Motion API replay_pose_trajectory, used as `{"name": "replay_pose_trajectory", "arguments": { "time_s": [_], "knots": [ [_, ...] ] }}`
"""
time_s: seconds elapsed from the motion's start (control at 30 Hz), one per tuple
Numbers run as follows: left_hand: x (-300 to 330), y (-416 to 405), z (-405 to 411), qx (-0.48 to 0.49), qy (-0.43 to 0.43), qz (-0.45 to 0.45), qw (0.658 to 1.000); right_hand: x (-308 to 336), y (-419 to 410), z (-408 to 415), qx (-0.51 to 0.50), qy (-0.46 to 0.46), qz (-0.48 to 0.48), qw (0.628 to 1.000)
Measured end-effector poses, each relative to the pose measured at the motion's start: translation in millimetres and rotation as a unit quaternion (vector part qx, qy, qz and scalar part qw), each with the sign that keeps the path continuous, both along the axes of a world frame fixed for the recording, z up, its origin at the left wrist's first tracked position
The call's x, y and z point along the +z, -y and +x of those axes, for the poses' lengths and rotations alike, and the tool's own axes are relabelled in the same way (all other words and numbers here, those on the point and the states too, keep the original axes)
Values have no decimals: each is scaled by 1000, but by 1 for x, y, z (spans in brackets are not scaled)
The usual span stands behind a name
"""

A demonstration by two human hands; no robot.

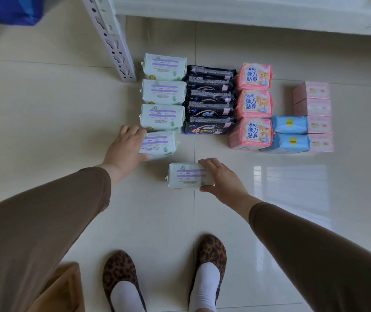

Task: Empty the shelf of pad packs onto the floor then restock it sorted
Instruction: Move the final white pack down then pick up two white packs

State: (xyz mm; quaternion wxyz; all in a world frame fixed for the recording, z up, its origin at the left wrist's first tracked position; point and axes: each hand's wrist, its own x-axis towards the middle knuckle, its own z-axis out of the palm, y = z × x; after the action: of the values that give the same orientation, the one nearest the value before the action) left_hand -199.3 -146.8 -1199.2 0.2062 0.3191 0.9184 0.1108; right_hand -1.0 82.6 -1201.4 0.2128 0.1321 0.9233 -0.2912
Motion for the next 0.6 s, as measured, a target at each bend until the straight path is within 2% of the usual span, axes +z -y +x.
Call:
{"name": "replay_pose_trajectory", "arguments": {
  "time_s": [0.13,0.27,0.47,0.6],
  "knots": [
    [64,14,-10,14,24,4,1000,69,-15,-1,-44,1,-25,999],
    [164,15,-31,20,45,7,999,171,-35,-23,-84,2,-53,995],
    [362,1,-66,20,42,30,998,369,-67,-72,-86,-1,-66,994],
    [507,-7,-87,17,20,53,998,522,-82,-91,-60,-35,-62,996]
  ]
}}
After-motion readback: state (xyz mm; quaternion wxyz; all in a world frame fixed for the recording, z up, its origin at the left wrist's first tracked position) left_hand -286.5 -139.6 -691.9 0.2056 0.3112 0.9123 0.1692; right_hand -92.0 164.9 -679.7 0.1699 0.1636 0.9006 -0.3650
